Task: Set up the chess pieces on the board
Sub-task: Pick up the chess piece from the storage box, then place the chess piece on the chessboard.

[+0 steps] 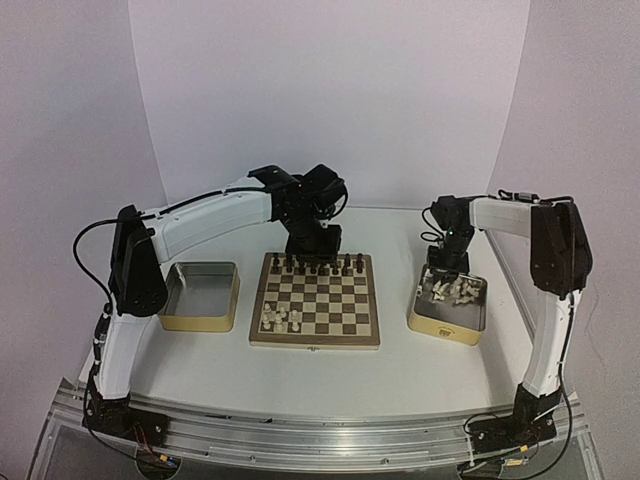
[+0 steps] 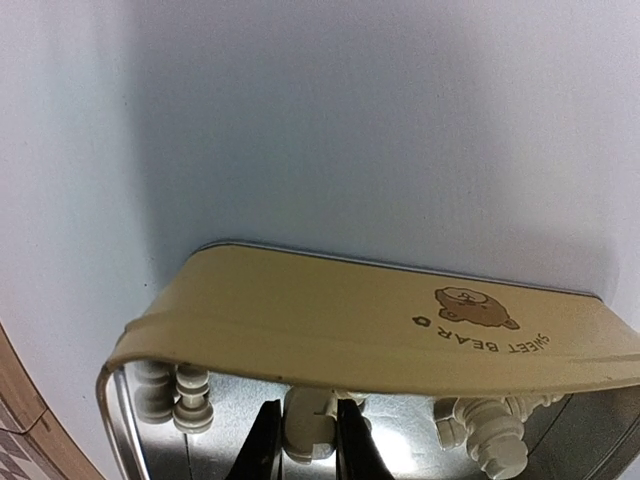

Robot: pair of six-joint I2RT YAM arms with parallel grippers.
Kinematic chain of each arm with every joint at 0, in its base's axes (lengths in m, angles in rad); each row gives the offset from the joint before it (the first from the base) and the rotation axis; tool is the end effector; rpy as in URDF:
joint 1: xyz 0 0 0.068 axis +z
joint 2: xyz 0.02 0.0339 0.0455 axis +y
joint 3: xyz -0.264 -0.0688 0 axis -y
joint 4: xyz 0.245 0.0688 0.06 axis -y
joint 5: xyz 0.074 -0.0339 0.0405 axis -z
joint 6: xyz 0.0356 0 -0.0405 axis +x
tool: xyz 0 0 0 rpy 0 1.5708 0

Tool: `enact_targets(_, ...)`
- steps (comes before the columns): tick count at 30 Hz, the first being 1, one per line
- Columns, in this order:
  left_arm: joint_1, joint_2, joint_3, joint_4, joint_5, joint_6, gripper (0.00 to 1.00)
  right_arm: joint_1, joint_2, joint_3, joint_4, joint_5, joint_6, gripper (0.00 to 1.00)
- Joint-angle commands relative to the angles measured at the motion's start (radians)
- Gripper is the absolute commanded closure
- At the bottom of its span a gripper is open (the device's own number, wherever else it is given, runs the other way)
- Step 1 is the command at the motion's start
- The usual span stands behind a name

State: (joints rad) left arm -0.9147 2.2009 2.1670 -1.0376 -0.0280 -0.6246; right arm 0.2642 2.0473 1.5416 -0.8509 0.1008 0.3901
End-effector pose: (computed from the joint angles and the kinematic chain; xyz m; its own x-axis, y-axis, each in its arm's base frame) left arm 0.2905 -0.3757 0.2823 -0.8928 0.2015 -0.4028 0.3227 0.9101 -0.2601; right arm 0.3945 0.1030 0.1750 -0.9633 0.1313 -0.2340 0.1375 0.9904 -0.0101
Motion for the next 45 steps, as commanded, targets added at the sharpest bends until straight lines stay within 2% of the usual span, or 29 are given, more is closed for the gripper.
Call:
enact_targets(1, 0.01, -0.006, 0.008, 0.029, 0.008, 0.024, 0.67, 0.003, -0.137, -0.022, -0.017, -0.01, 0.004, 0.99)
enact_targets(10, 0.02, -0.015, -0.005, 0.036, 0.008, 0.034, 0.67, 0.013, -0.245, 0.004, -0.102, -0.044, 0.005, 0.99)
enact_targets(16, 0.051, -0.064, -0.068, 0.06, -0.01, -0.001, 0.67, 0.125, -0.257, 0.114, -0.183, -0.052, -0.011, 0.99)
enact_targets(21, 0.086, -0.115, -0.113, 0.044, -0.06, -0.055, 0.67, 0.306, -0.169, 0.224, -0.204, -0.054, -0.005, 0.99)
enact_targets(25, 0.096, -0.137, -0.11, -0.024, -0.149, -0.119, 0.67, 0.411, -0.069, 0.3, -0.196, -0.075, 0.003, 0.99)
enact_targets(29, 0.119, -0.187, -0.161, -0.029, -0.171, -0.172, 0.68, 0.488, 0.037, 0.396, -0.181, -0.076, -0.015, 0.99)
enact_targets(38, 0.134, -0.225, -0.209, -0.031, -0.157, -0.173, 0.68, 0.546, 0.209, 0.513, -0.171, -0.068, -0.072, 0.99)
enact_targets(45, 0.135, -0.243, -0.235, -0.028, -0.168, -0.178, 0.68, 0.556, 0.257, 0.528, -0.169, -0.054, -0.077, 0.98)
